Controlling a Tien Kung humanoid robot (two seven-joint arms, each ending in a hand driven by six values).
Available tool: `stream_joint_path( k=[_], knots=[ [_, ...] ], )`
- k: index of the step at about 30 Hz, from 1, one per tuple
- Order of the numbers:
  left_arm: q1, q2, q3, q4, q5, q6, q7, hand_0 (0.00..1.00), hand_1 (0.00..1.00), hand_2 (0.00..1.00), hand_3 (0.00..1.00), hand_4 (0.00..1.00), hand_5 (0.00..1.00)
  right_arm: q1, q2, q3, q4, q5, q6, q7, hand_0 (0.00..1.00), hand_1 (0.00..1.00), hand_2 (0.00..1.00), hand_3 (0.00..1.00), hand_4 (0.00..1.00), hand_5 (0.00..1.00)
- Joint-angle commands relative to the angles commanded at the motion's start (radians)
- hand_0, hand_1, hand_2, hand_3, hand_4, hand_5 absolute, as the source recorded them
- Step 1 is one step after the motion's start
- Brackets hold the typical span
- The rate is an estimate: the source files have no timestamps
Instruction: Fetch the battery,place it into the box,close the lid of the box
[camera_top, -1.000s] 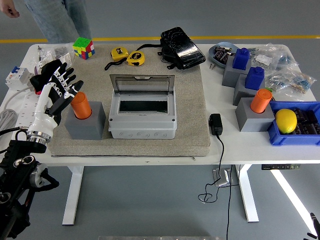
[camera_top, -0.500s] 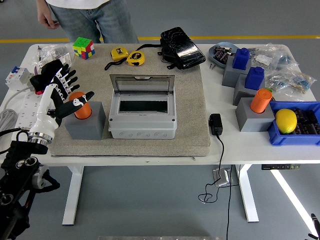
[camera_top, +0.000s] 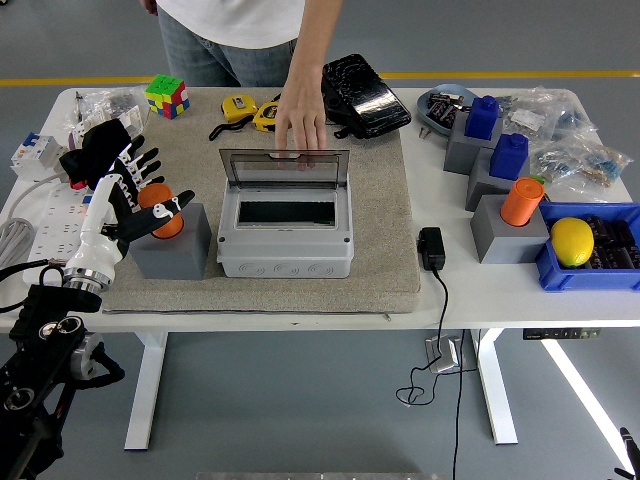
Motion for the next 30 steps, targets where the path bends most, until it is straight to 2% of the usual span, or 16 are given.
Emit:
stream_joint_path(
  k=[2,7,8,30],
  knots=[
    [-0.002,0.0,0.004,0.003,0.002,-0.001,0.002,0.817,0.899,0.869,0.906,0.998,0.2,0.0,-0.001,-0.002,0.0,0.001,0.0,0.0,0.815,0.754,0.731,0.788,0.998,0.998],
    [-0.005,-0.002,0.021,0.012,0.002,0.0,0.003,0.817,0.899,0.869,0.906,0.998,0.2,0.0,-0.001,0.002,0.0,-0.002,0.0,-0.001,0.815,0.754,0.731,0.788,0.998,0.998],
    [-0.005,-0.003,0.023,0.015,0.001,0.0,0.002,0.815,0.896,0.847,0.864,0.998,0.212,0.001,-0.001,0.002,0.0,-0.001,0.0,0.0,0.814,0.754,0.731,0.788,0.998,0.998],
    [-0.016,-0.008,0.045,0.065,-0.017,0.011,-0.009,0.823,0.888,0.821,0.839,0.998,0.247,0.001,-0.003,0.002,0.0,-0.003,-0.001,-0.002,0.813,0.754,0.731,0.788,0.998,0.998]
  ],
)
